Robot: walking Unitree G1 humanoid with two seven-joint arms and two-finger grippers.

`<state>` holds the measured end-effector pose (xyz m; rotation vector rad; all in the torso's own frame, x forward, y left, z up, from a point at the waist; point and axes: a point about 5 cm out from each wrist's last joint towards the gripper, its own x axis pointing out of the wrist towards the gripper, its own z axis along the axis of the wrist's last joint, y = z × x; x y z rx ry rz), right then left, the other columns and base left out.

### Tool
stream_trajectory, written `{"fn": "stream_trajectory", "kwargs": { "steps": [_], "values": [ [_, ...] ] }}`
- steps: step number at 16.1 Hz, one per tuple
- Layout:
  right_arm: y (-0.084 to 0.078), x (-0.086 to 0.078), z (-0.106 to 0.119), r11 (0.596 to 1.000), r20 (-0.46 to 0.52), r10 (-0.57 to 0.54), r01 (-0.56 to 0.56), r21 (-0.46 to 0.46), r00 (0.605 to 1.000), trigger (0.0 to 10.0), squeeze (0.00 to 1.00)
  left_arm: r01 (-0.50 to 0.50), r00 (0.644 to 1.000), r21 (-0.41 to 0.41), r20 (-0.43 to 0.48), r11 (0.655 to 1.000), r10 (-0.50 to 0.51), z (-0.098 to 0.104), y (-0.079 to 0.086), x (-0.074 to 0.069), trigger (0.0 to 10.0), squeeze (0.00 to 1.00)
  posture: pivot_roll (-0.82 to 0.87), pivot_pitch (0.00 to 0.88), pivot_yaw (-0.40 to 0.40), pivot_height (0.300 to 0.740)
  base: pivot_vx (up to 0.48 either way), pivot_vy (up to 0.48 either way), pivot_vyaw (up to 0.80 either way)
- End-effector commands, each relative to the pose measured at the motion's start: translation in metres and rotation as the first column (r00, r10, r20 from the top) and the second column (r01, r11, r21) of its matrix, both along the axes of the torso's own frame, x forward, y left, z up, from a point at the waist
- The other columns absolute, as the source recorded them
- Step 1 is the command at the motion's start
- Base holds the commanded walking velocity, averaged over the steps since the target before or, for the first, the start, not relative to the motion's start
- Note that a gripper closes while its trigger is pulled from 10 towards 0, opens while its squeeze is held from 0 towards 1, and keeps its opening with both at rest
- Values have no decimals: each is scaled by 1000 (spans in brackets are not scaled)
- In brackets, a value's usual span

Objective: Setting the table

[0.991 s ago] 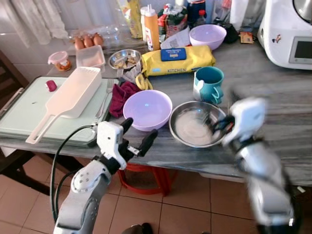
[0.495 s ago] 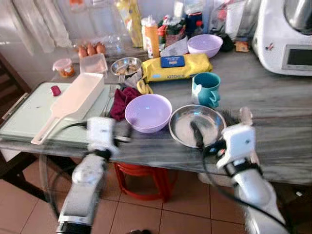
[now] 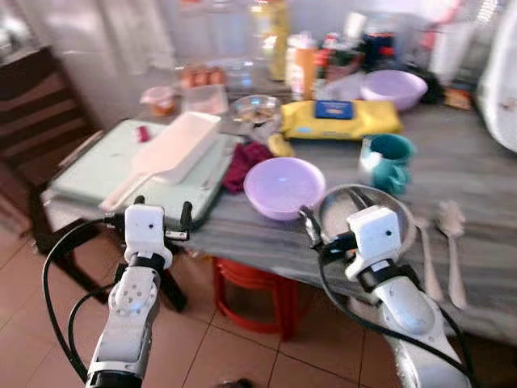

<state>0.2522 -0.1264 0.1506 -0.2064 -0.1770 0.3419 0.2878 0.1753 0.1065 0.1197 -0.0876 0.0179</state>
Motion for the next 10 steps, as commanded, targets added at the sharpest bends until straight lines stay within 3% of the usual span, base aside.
{"fn": "stream_trajectory", "kwargs": {
  "steps": [1, 10],
  "values": [
    [9, 2, 4, 999, 18, 37, -38, 13, 999, 10000, 251, -33, 999, 20, -14, 999, 33, -4, 9, -2, 10000, 0, -67, 31, 99, 740, 0, 0, 800],
    [17, 9, 2, 997, 28, 82, -83, 10, 996, 10000, 251, -107, 994, 73, 1, 992, 107, -9, 14, -3, 10000, 0, -49, 20, 100, 740, 0, 0, 800]
  ]
}}
